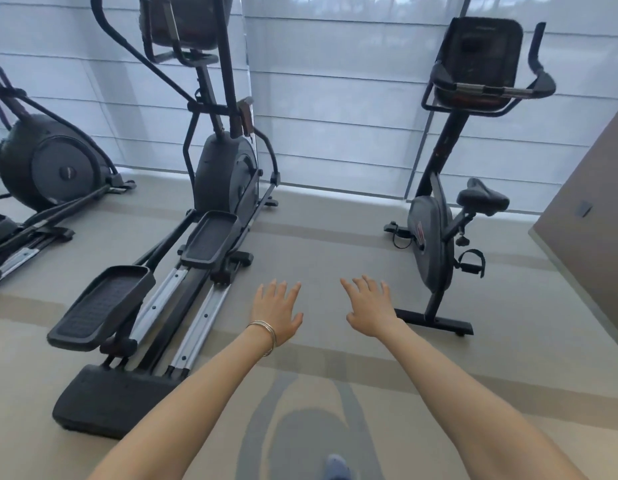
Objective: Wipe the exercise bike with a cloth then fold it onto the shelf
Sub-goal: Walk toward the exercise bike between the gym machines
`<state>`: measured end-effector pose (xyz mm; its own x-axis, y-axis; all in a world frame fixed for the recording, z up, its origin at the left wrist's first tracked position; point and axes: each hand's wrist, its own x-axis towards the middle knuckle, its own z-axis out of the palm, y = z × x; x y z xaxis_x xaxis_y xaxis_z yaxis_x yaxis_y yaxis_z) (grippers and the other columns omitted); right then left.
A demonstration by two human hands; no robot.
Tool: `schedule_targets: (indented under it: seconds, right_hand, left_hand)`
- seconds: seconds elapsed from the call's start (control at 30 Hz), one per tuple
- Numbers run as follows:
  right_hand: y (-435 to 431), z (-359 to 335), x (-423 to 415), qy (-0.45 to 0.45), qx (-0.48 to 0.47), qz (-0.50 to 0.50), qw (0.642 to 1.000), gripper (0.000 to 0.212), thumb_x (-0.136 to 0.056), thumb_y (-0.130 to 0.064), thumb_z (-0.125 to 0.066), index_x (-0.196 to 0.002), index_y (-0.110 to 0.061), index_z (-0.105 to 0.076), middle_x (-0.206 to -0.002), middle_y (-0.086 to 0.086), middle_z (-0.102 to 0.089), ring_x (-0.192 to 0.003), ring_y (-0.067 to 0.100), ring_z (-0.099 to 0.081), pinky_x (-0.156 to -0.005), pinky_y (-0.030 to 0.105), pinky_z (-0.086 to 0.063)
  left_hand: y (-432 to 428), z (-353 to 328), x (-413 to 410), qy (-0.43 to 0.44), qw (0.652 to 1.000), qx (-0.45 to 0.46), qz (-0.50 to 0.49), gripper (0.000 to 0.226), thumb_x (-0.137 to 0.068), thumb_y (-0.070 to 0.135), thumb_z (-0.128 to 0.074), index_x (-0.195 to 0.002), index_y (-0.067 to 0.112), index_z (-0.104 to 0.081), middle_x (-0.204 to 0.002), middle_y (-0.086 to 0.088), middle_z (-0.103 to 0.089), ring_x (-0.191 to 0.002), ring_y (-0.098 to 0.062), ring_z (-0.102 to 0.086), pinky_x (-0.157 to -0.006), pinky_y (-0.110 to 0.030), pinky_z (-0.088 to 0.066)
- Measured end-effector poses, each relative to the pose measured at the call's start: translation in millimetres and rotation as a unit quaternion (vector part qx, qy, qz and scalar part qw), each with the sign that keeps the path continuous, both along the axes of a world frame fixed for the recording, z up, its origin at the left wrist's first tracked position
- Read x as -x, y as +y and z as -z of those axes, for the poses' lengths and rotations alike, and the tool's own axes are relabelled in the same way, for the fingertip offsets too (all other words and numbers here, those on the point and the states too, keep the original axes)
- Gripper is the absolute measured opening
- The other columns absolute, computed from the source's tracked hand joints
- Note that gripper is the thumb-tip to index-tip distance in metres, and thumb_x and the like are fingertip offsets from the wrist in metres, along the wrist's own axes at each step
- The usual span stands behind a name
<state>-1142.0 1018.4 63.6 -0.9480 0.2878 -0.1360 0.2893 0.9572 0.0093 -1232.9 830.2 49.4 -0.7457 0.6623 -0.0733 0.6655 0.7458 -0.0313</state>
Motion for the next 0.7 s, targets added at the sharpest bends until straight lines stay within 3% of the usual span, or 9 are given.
schedule_targets:
  seconds: [0.33, 0.7]
  right_hand:
    - [138, -49, 174, 0.073, 0.009, -0.029, 0.997, 0.071, -0.087, -0.021, -0.048, -0.148, -0.022, -0.013, -0.154, 0.007, -0.018, -0.144, 0.028, -0.008, -0.114, 0.053, -0.011]
    - [223, -9, 304, 0.033, 0.030, -0.062, 0.997, 0.069, -0.087, -0.020, -0.049, -0.148, -0.025, -0.016, -0.158, 0.005, -0.004, -0.145, 0.025, -0.007, -0.115, 0.053, -0.007]
  left_hand:
    - [143, -63, 163, 0.075, 0.994, -0.079, -0.015, 0.064, -0.092, 0.046, -0.038, -0.146, 0.019, -0.015, -0.152, -0.010, -0.026, -0.141, -0.030, -0.020, -0.117, -0.046, -0.018]
    - [219, -6, 291, 0.017, 0.997, -0.048, -0.053, 0.065, -0.092, 0.048, -0.037, -0.147, 0.022, -0.013, -0.154, -0.009, -0.021, -0.142, -0.030, -0.018, -0.116, -0.045, -0.019]
